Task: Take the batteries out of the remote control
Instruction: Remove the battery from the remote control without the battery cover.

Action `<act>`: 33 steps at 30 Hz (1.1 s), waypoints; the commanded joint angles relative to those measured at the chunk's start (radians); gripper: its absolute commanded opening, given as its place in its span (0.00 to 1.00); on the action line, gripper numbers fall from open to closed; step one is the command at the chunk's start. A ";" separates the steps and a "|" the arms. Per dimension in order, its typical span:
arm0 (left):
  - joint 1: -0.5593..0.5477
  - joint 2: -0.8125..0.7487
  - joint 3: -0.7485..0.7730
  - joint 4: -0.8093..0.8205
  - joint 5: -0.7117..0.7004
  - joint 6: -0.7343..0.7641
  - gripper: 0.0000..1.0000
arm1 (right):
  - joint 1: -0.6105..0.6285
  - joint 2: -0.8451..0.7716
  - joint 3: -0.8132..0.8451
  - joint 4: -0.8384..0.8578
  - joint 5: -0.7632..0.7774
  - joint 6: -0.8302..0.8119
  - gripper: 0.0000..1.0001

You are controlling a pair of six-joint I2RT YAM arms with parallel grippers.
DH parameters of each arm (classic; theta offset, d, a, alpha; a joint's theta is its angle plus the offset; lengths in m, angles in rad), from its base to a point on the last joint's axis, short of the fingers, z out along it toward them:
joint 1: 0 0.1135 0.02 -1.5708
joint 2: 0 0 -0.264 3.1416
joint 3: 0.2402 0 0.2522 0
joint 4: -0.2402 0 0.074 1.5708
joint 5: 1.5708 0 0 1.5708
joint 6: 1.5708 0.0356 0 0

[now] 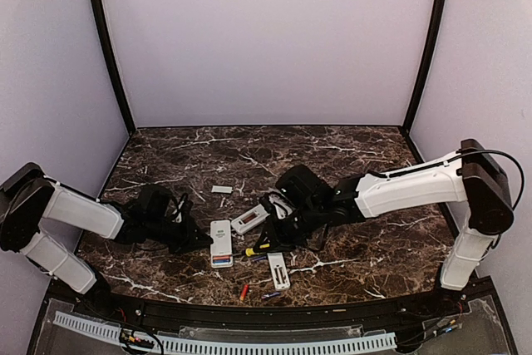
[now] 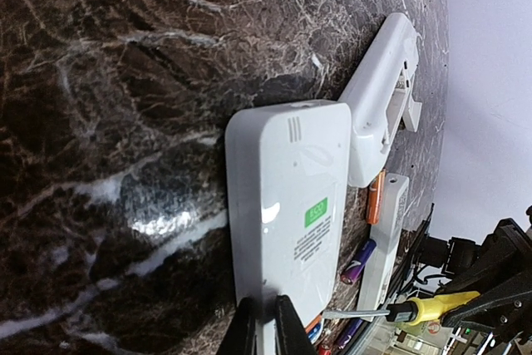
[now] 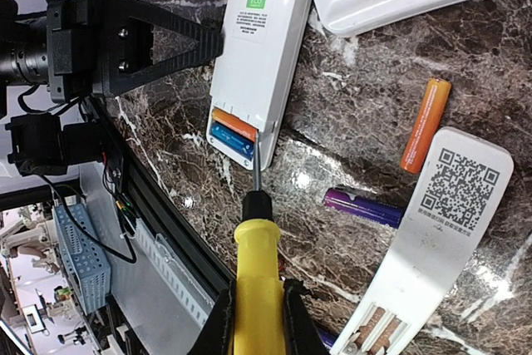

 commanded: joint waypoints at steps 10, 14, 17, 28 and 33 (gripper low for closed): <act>-0.053 0.042 -0.034 -0.086 -0.027 -0.011 0.06 | 0.000 -0.012 -0.074 0.347 -0.138 0.148 0.00; -0.056 0.042 -0.034 -0.086 -0.028 -0.013 0.05 | -0.004 -0.026 -0.093 0.382 -0.118 0.167 0.00; -0.056 0.040 -0.033 -0.087 -0.030 -0.014 0.05 | -0.006 -0.023 -0.096 0.389 -0.114 0.175 0.00; -0.059 -0.043 -0.031 -0.125 -0.045 -0.014 0.21 | 0.009 -0.128 -0.056 0.055 0.089 0.086 0.00; -0.060 -0.107 -0.019 -0.186 -0.049 -0.009 0.36 | 0.028 -0.126 -0.040 0.011 0.109 0.084 0.00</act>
